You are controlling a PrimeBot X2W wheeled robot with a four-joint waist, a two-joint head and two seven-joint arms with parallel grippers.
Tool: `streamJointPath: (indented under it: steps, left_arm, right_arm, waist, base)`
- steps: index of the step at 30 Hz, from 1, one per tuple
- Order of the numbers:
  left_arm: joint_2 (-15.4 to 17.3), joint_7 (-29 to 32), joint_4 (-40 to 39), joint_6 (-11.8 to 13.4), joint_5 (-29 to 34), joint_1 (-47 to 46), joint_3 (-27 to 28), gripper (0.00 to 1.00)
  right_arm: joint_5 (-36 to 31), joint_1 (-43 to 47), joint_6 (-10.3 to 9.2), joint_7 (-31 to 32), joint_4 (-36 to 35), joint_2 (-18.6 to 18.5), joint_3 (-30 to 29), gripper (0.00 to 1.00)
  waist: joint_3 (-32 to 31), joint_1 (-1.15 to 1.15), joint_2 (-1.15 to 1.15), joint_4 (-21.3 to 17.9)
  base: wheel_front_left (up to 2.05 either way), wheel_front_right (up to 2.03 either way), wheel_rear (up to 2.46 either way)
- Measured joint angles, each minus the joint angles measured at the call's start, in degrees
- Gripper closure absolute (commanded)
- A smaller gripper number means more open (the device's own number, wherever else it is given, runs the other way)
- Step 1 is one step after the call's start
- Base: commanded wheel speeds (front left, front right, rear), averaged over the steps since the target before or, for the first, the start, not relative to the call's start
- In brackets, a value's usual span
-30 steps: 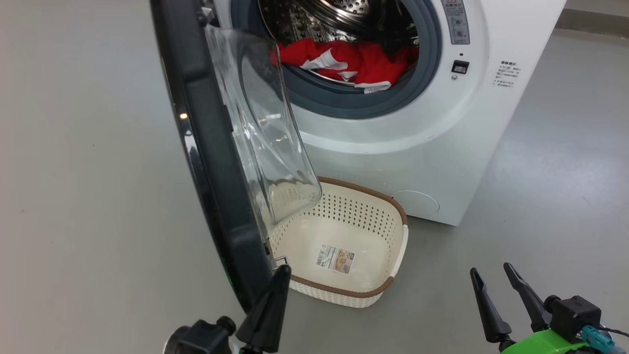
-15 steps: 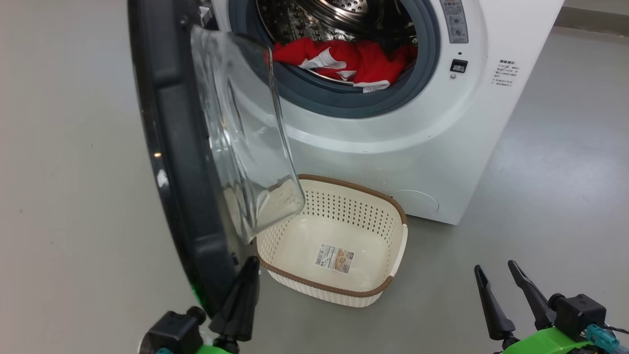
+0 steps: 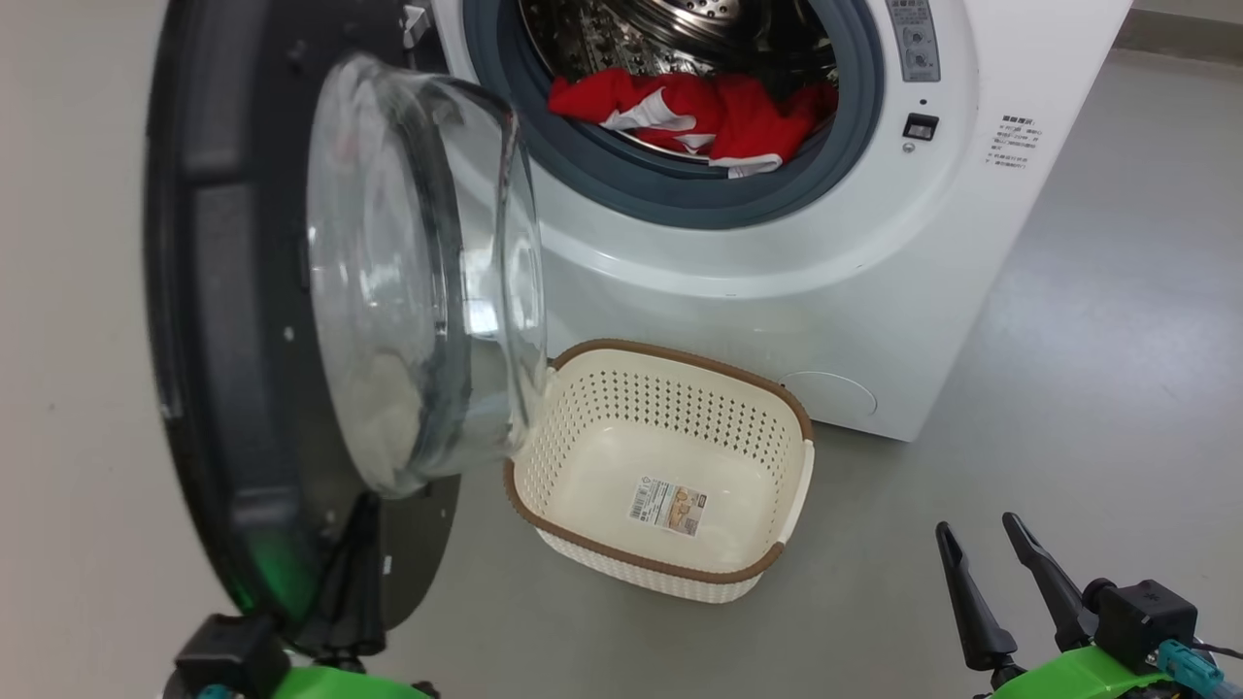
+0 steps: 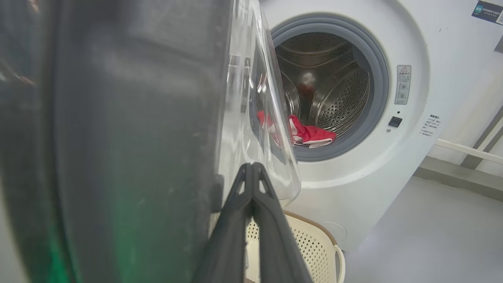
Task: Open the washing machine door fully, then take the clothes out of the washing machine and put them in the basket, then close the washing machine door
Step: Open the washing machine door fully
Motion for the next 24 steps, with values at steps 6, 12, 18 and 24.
streamJointPath:
  steps: [6,12,18,24]
  left_arm:
    - [-0.1,0.0,0.9,-0.1,1.8,-0.1,6.6,1.00]
    - [-0.6,0.0,2.3,-1.7,2.1,-1.5,13.3,1.00]
    - [-1.1,0.0,4.1,-3.5,4.6,-4.2,19.9,1.00]
    - [-1.1,0.0,6.0,-4.6,6.3,-7.7,26.3,1.00]
  right_arm:
    - [0.0,0.0,0.01,0.0,0.0,0.0,0.5,0.00]
    - [0.0,-0.1,0.00,0.0,-0.1,0.0,0.8,0.00]
    - [0.0,-0.4,0.00,0.0,-0.3,-0.2,1.0,0.00]
    - [0.0,-1.4,0.00,0.0,-0.5,-0.5,1.0,0.00]
  waist:
    - [0.4,0.00,0.00,-0.4]
    - [1.2,0.00,0.00,-0.8]
    - [2.2,0.00,0.00,-1.4]
    - [3.3,0.00,0.00,-1.8]
  base:
    - [0.00,0.00,0.00]
    - [0.00,0.00,0.00]
    - [0.00,0.00,0.00]
    - [0.00,0.00,0.00]
